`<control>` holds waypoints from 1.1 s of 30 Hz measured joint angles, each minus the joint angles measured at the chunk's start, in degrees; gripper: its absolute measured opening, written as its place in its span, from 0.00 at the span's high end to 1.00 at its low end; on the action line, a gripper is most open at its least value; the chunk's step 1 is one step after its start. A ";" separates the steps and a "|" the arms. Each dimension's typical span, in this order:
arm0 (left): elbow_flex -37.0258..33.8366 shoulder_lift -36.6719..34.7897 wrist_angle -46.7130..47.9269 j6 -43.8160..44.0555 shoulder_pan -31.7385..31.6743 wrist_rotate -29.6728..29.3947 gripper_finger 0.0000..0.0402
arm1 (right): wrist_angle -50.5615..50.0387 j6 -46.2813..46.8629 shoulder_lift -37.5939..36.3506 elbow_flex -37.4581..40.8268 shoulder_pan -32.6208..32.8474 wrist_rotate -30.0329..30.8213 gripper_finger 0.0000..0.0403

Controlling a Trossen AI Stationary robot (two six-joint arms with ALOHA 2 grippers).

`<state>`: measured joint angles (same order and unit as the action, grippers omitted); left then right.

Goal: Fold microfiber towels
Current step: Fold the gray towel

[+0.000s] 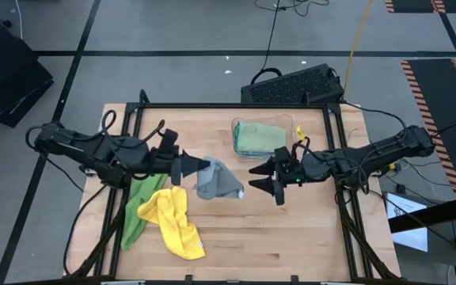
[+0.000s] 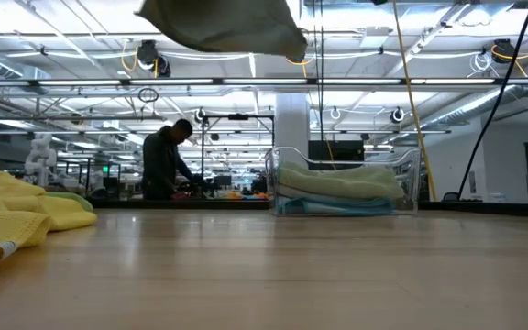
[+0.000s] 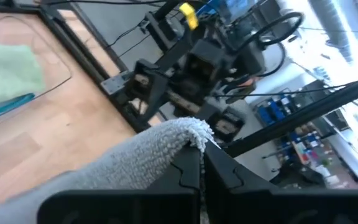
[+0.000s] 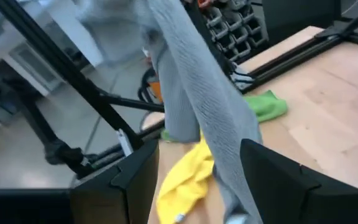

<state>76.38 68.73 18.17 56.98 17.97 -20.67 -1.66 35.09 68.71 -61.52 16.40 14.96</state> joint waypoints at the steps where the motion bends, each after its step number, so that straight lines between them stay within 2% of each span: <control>1: 0.00 0.29 -0.70 -0.58 -0.20 0.30 1.00 | -0.54 -0.62 0.00 0.00 -0.27 0.02 0.46; 6: 0.00 1.54 -4.42 -5.46 -2.12 3.72 0.98 | -3.89 -0.64 -0.80 0.02 -0.31 0.00 0.46; 11: 0.00 2.18 -6.67 -7.49 -3.23 4.02 0.99 | -9.31 0.04 -1.92 0.02 -0.03 -0.40 0.46; 15: 0.00 3.38 -7.75 -8.75 -4.17 3.73 0.97 | -11.22 -1.65 -3.29 0.02 -0.43 -4.78 0.46; 18: -0.07 4.38 -9.90 -8.87 -4.39 2.16 0.99 | -12.59 -3.14 -4.50 0.02 -1.28 -7.61 0.46; 26: -0.11 8.77 -19.80 -6.23 -5.72 -2.90 0.99 | -15.41 -4.33 -8.33 0.01 -5.11 -7.44 0.46; 29: 0.02 11.31 -26.53 -5.84 -6.58 -4.33 0.99 | -16.72 -5.28 -9.29 0.02 -6.91 -7.60 0.46; 33: 0.01 14.66 -32.43 -5.58 -7.62 -5.35 0.98 | -18.47 -10.80 -10.13 0.02 -8.97 -13.76 0.46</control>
<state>76.38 83.39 -14.26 51.39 10.36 -26.02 -20.12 24.30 58.58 -61.49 7.43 1.20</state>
